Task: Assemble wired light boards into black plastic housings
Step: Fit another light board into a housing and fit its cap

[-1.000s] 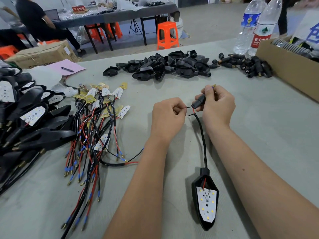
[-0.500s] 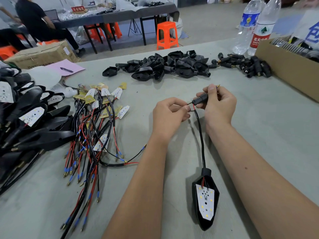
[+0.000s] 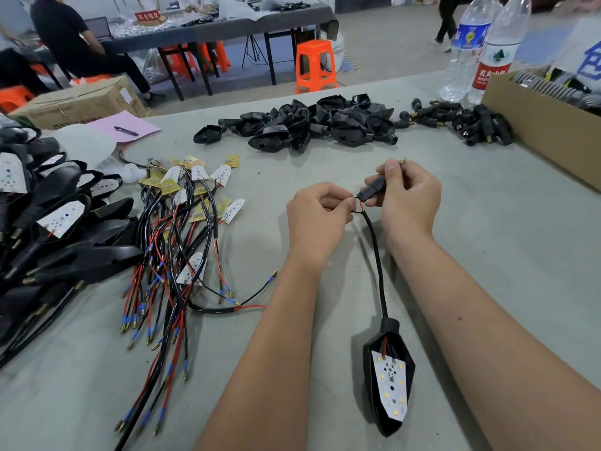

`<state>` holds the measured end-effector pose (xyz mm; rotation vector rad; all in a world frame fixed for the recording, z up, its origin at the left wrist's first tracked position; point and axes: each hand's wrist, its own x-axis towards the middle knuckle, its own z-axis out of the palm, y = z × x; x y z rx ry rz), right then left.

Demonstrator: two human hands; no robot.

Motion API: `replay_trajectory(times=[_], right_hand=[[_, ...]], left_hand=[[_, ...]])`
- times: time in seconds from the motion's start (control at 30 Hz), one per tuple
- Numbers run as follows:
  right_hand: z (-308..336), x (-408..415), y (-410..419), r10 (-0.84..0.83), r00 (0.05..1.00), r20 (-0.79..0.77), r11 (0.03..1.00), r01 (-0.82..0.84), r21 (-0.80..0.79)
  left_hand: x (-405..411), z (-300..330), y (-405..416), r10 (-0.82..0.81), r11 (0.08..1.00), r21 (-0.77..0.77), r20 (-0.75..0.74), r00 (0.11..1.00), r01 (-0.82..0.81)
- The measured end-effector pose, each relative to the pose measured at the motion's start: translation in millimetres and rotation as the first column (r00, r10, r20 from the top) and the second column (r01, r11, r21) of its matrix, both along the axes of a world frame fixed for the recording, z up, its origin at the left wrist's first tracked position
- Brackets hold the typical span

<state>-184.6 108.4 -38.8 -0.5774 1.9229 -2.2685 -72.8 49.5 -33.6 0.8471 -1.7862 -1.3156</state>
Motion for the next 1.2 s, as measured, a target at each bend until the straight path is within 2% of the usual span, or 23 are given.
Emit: replay_trajectory(times=[0.13, 0.23, 0.5, 0.57, 0.73, 0.83, 1.07, 1.2], right_hand=[[1, -2, 1, -0.028, 0.998, 0.063, 0.997, 0.033, -0.070], [2, 0, 1, -0.022, 0.999, 0.037, 0.999, 0.023, -0.043], [6, 9, 3, -0.014, 0.989, -0.144, 0.999, 0.019, 0.031], [6, 8, 2, 0.006, 0.993, -0.121, 1.000, -0.004, 0.010], [4, 3, 2, 0.003, 0.999, 0.039, 0.995, 0.001, -0.102], [4, 2, 1, 0.006, 0.997, 0.077, 0.991, 0.005, -0.136], [5, 5, -1, 0.110, 0.990, 0.085, 0.979, -0.094, -0.178], [4, 4, 0, 0.063, 0.993, 0.095, 0.979, -0.044, -0.197]], left_hand=[[-1, 0, 0, -0.049, 0.990, 0.133, -0.043, 0.998, 0.054], [1, 0, -1, -0.047, 0.984, 0.168, -0.082, 0.996, 0.060], [-1, 2, 2, -0.012, 0.995, -0.097, 0.061, 0.998, 0.018], [0, 2, 3, 0.003, 0.995, -0.096, 0.054, 0.999, 0.002], [-1, 1, 3, -0.024, 0.996, 0.087, 0.005, 1.000, 0.023], [0, 1, 2, -0.060, 0.987, 0.151, -0.033, 0.998, 0.064], [1, 2, 0, 0.013, 0.999, 0.029, -0.015, 1.000, -0.012], [0, 1, 0, -0.010, 0.993, 0.117, -0.038, 0.999, 0.014]])
